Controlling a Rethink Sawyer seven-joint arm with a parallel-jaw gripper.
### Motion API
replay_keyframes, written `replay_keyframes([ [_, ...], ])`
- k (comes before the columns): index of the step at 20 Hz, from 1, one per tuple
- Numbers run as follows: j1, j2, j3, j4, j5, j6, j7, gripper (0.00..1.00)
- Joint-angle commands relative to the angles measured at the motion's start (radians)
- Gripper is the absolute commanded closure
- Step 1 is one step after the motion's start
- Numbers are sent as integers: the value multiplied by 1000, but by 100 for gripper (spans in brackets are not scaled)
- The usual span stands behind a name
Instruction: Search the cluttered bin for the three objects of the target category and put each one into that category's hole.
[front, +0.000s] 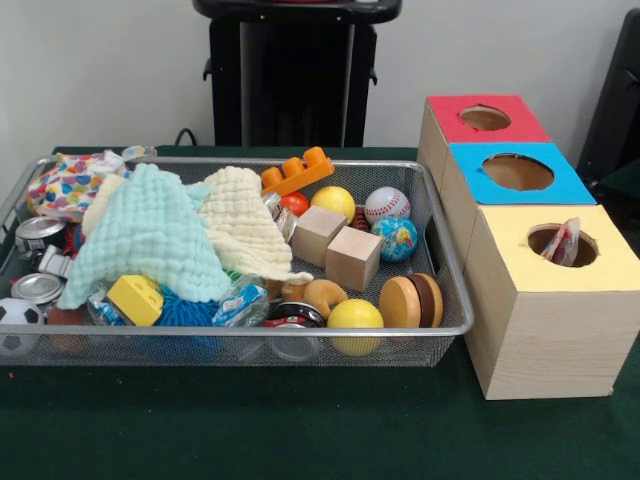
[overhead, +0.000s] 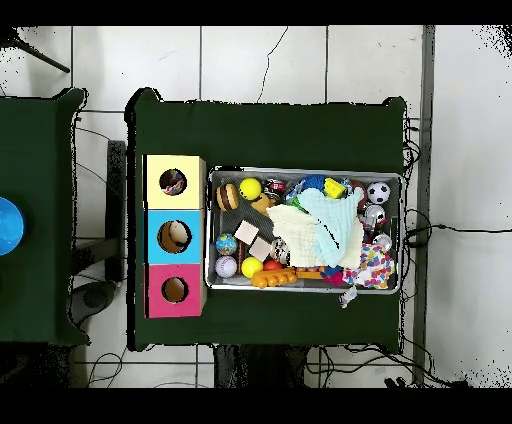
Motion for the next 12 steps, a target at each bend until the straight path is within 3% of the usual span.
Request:
replay_keyframes([
  [1,-61,-29,138,-103,6,168,-361,0],
  [3,-53,54,142,-121,-66,130,-277,0],
  [6,-16,249,93,-118,-206,-53,-100,0],
  [9,25,382,38,-139,-276,-137,-9,0],
  [12,45,468,2,-159,-323,-205,47,0],
])
